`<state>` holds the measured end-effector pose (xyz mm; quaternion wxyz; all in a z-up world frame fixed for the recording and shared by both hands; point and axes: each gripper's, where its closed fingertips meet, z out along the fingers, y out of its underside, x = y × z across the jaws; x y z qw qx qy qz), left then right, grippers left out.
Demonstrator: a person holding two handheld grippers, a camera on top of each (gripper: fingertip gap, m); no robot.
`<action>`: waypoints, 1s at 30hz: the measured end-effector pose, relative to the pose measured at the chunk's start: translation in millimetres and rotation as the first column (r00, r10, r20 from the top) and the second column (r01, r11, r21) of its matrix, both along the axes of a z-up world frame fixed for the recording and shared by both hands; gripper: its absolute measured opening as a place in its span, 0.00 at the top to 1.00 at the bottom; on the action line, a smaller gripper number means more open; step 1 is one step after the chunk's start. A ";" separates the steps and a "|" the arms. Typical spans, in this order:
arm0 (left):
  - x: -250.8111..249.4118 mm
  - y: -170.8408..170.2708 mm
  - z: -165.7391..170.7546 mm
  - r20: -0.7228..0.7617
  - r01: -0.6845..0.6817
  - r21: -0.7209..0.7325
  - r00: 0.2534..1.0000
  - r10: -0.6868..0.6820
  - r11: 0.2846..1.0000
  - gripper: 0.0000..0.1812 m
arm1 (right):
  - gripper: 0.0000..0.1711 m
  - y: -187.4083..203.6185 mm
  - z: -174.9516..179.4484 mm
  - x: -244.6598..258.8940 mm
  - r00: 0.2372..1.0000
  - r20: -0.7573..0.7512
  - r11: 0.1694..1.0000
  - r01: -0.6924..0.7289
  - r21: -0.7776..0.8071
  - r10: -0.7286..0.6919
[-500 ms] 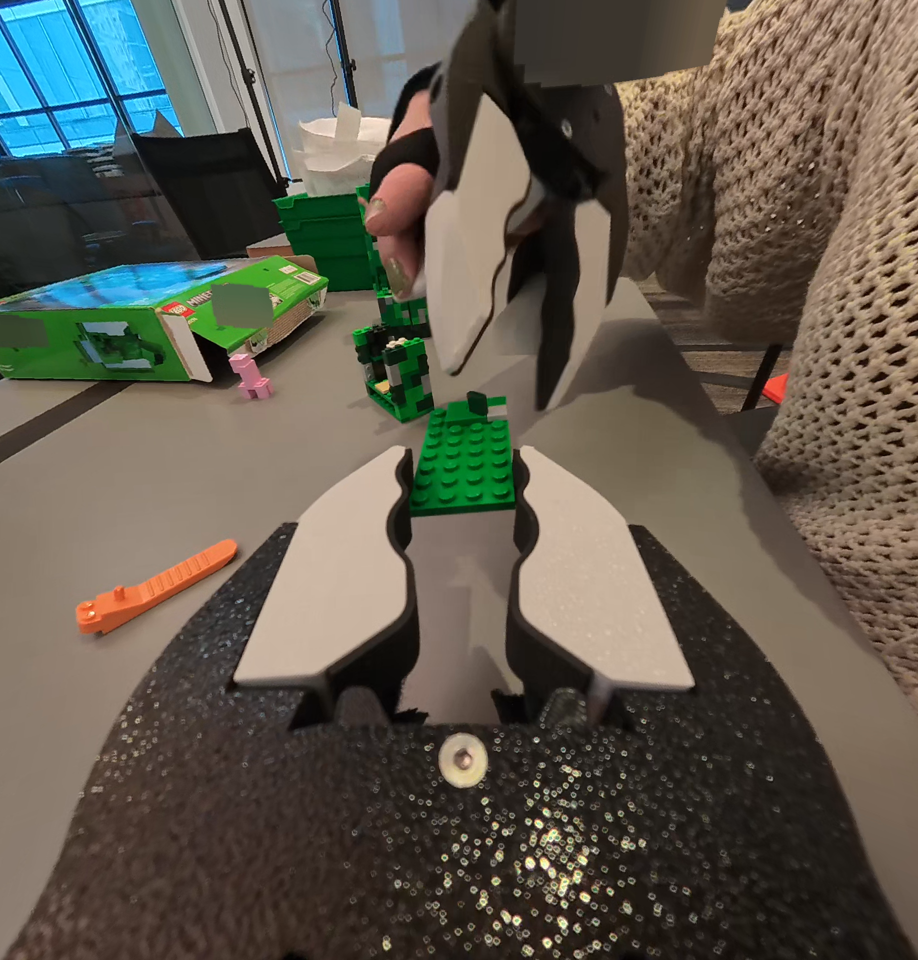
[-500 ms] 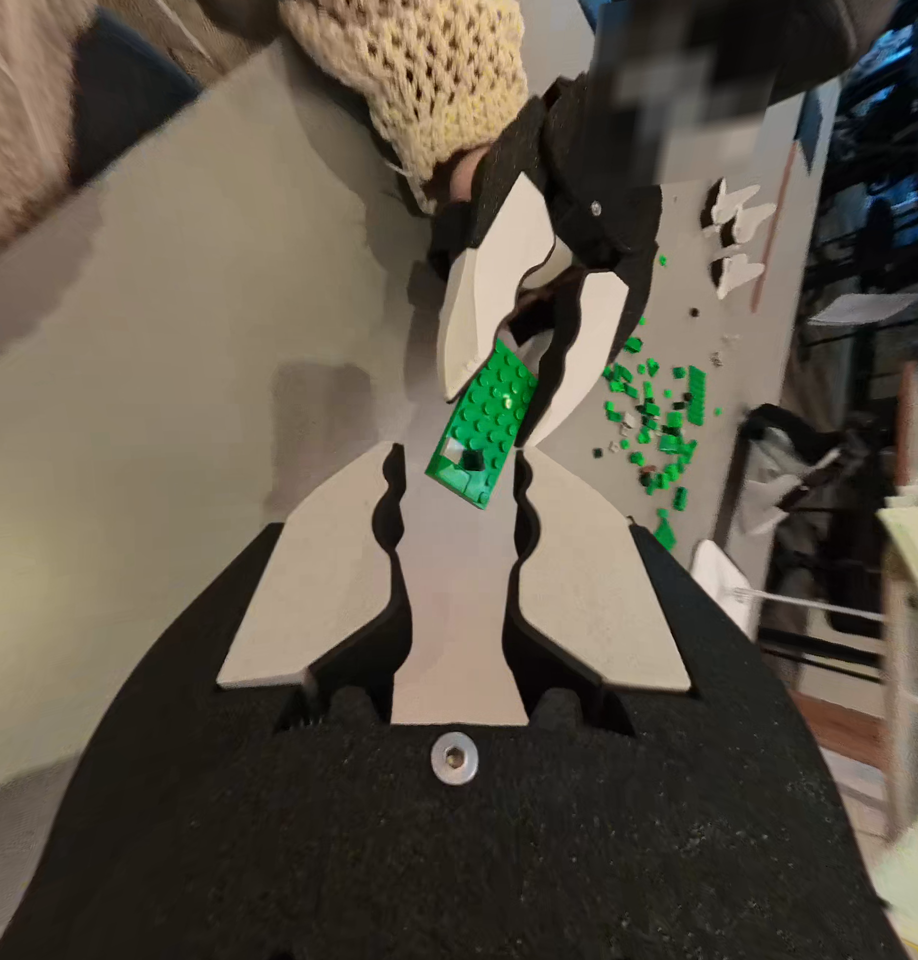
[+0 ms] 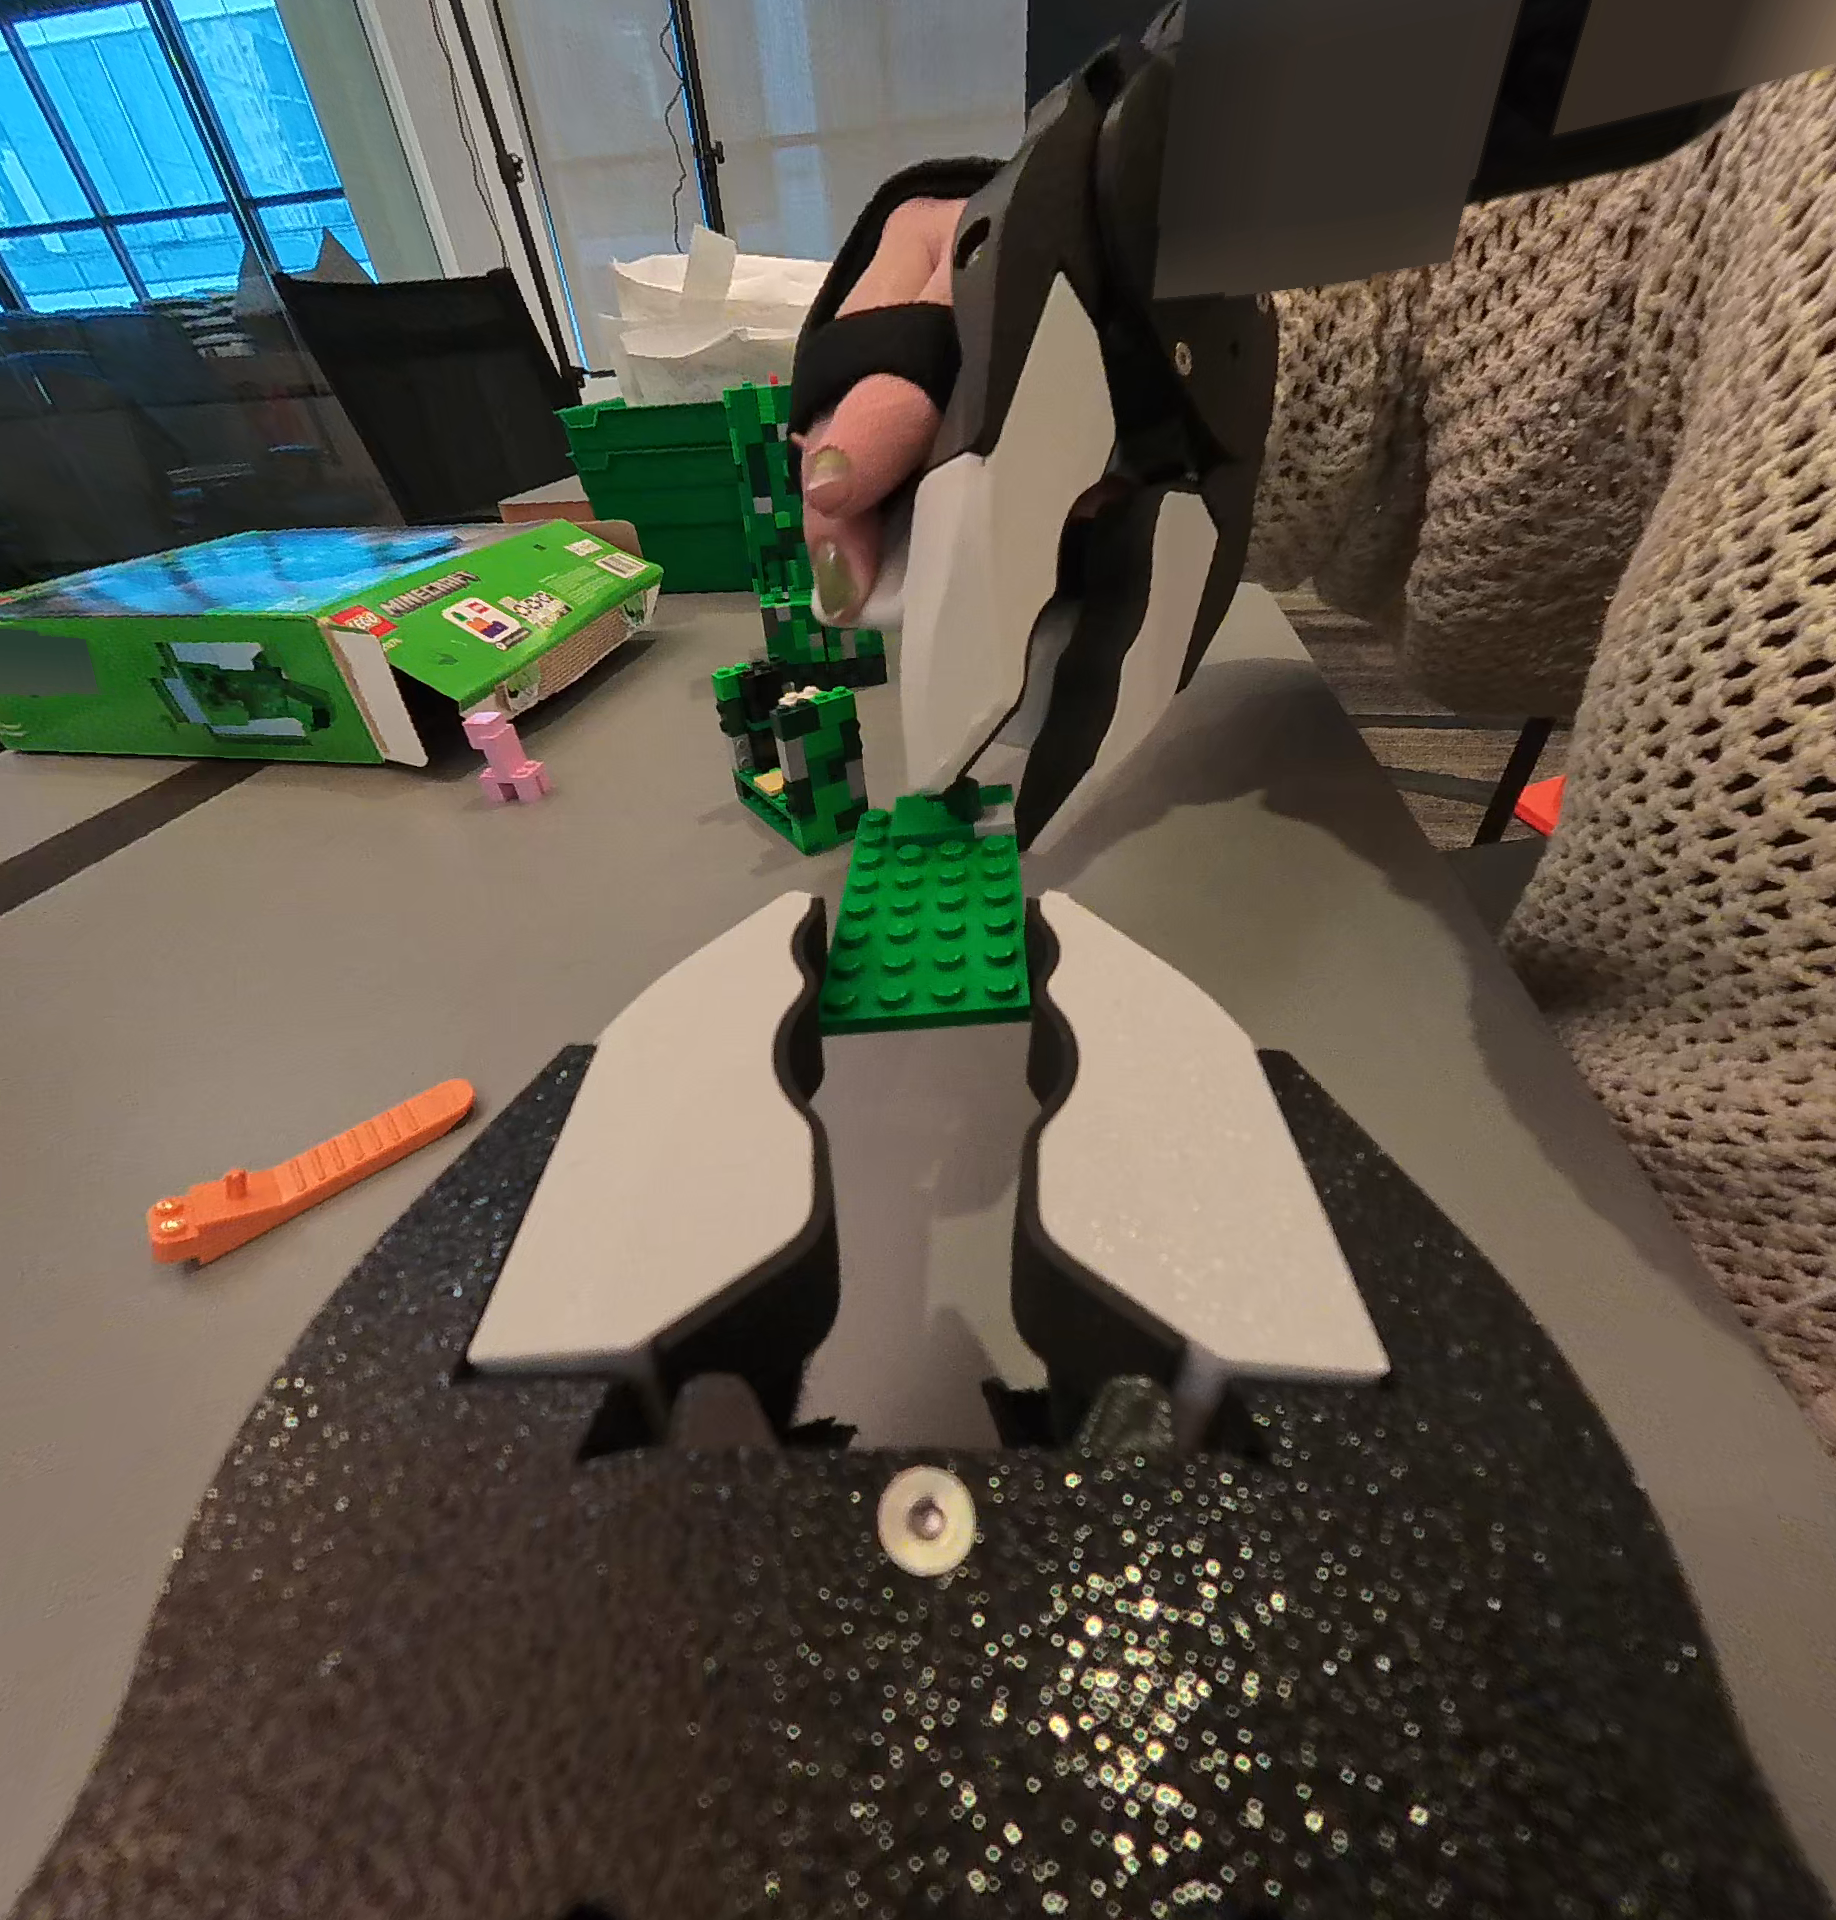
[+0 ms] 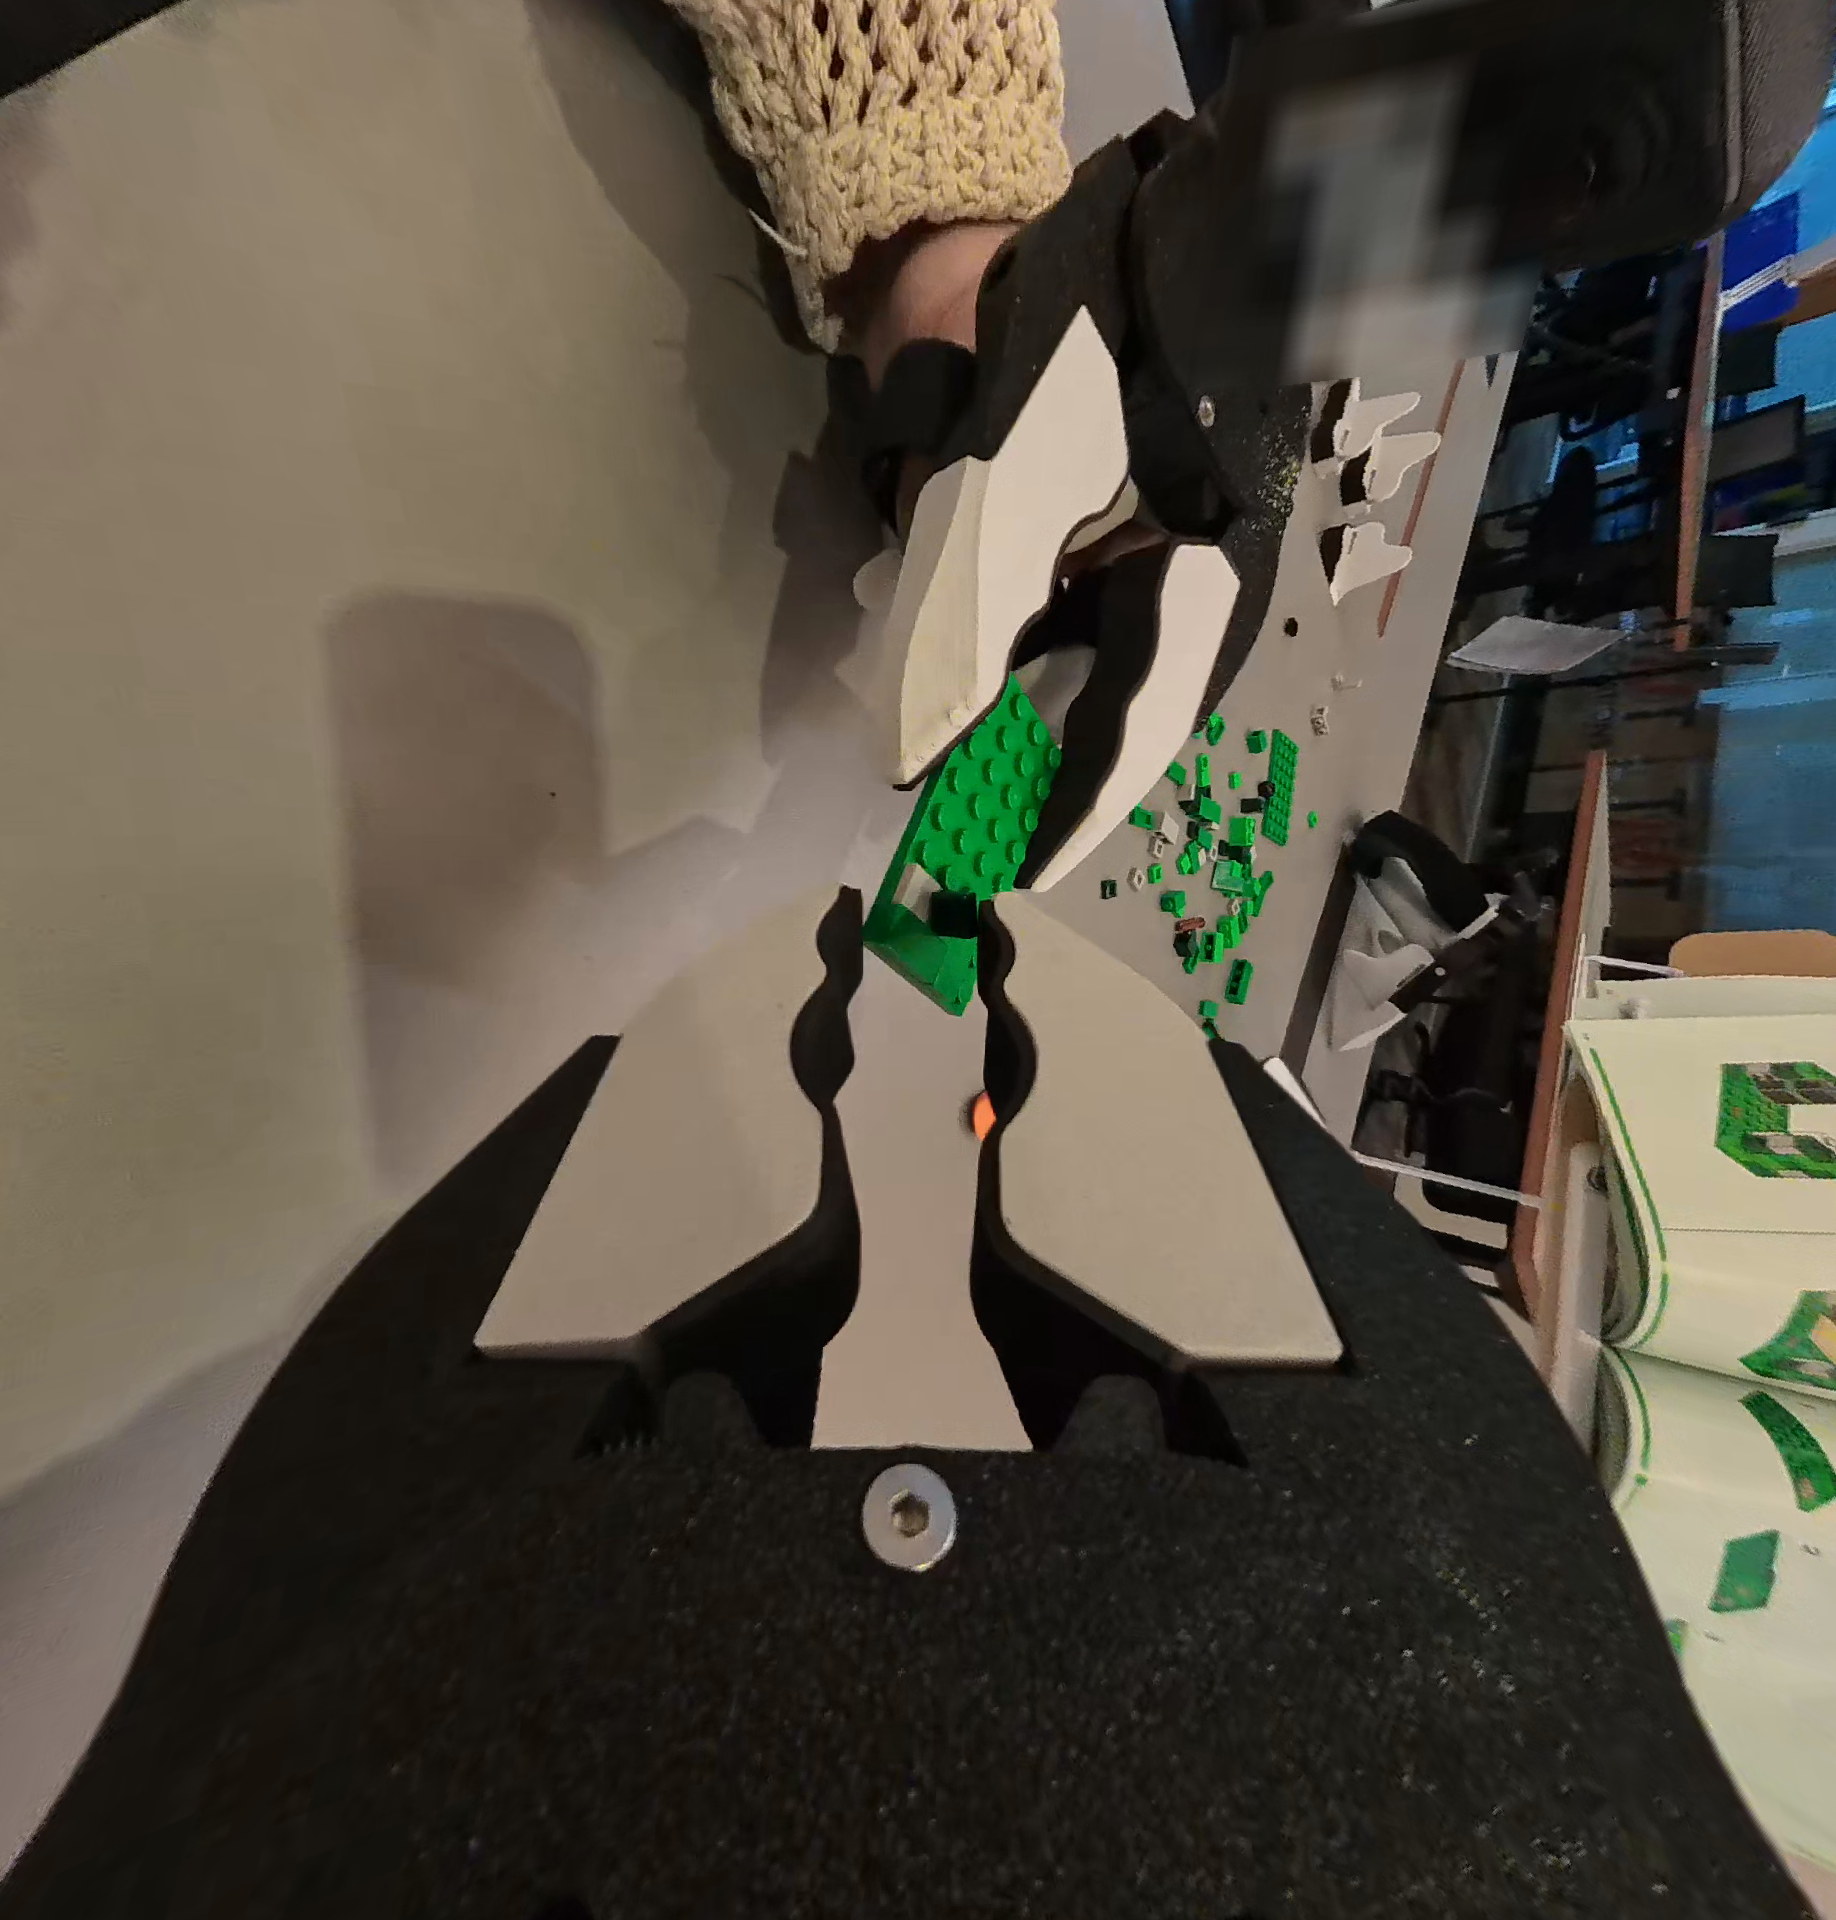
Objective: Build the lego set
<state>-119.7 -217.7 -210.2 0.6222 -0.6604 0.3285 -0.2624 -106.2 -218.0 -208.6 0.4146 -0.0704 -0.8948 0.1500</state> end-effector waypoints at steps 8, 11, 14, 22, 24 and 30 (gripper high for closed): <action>-1.4 0.8 1.0 0.010 -0.004 -0.004 1.000 0.004 1.000 0.80 | 0.89 0.5 2.7 -0.8 0.996 -0.085 0.996 -0.018 0.084 0.025; -2.4 1.0 2.0 0.020 -0.005 -0.006 1.000 0.005 1.000 0.80 | 0.90 0.5 3.3 -1.6 0.990 -0.135 0.990 -0.022 0.136 0.041; -2.5 0.9 2.3 0.022 -0.003 -0.007 1.000 0.003 1.000 0.80 | 0.90 0.2 3.3 -1.4 0.987 -0.155 0.989 -0.020 0.148 0.043; -2.6 0.8 2.6 0.023 0.001 -0.012 1.000 -0.001 1.000 0.80 | 0.88 0.7 3.4 -2.2 0.994 -0.110 0.995 0.003 0.102 0.009; -2.3 0.8 2.4 0.022 0.004 -0.013 1.000 -0.004 1.000 0.80 | 0.86 1.0 4.6 -2.5 0.995 -0.097 0.996 0.009 0.084 -0.001; 1.9 -3.1 1.8 0.018 0.043 -0.020 0.999 -0.042 0.999 0.80 | 0.84 -4.3 20.5 8.4 0.995 0.095 0.967 0.010 -0.255 0.015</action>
